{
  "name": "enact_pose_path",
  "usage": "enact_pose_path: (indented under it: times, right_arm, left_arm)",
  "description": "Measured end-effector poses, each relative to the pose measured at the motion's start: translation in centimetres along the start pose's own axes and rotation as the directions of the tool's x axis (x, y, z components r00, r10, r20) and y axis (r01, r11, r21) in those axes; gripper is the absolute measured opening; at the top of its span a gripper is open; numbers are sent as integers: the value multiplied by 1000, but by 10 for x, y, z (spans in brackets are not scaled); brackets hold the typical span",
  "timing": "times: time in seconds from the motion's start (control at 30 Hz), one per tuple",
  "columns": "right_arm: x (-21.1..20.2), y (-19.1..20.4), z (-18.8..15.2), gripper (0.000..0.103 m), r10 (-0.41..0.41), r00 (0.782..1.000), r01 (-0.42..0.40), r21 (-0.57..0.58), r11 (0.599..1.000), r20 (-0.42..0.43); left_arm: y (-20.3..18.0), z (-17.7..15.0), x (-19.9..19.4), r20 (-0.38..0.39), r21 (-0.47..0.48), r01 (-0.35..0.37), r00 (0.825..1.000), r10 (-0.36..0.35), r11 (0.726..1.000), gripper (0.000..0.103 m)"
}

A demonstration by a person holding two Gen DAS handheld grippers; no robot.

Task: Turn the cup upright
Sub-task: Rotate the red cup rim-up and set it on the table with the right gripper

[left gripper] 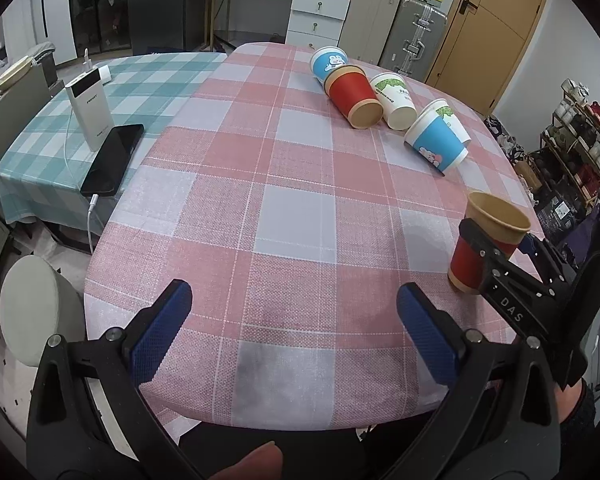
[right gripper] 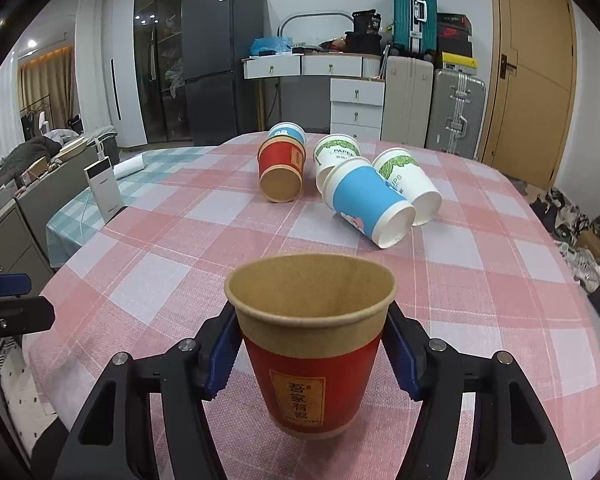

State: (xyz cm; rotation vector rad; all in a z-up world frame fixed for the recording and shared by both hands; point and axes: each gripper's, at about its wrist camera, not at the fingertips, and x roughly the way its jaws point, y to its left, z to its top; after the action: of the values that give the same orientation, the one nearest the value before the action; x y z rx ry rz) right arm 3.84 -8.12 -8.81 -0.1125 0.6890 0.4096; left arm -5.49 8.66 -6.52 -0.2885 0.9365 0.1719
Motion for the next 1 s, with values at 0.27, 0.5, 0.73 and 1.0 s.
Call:
enact_pose_path:
  times: [0.27, 0.5, 0.73, 1.0]
  right_arm:
    - [-12, 0, -13, 66, 31, 999, -31, 3, 1000, -24]
    - [-18, 2, -23, 66, 85, 995, -85, -2, 996, -59]
    - [-21, 0, -29, 89, 122, 988, -122, 5, 993, -93]
    - [-43, -20, -48, 96, 142, 981, -135, 58, 989, -132]
  left_arm:
    - [-2, -1, -3, 2, 6, 1, 1000, -1, 1000, 102]
    - [-7, -3, -5, -8, 12, 2, 1000, -2, 1000, 102]
    - [-15, -5, -7, -8, 25, -5, 1000, 5, 1000, 102]
    - [-29, -5, -11, -2, 50, 0, 1000, 0, 999, 102]
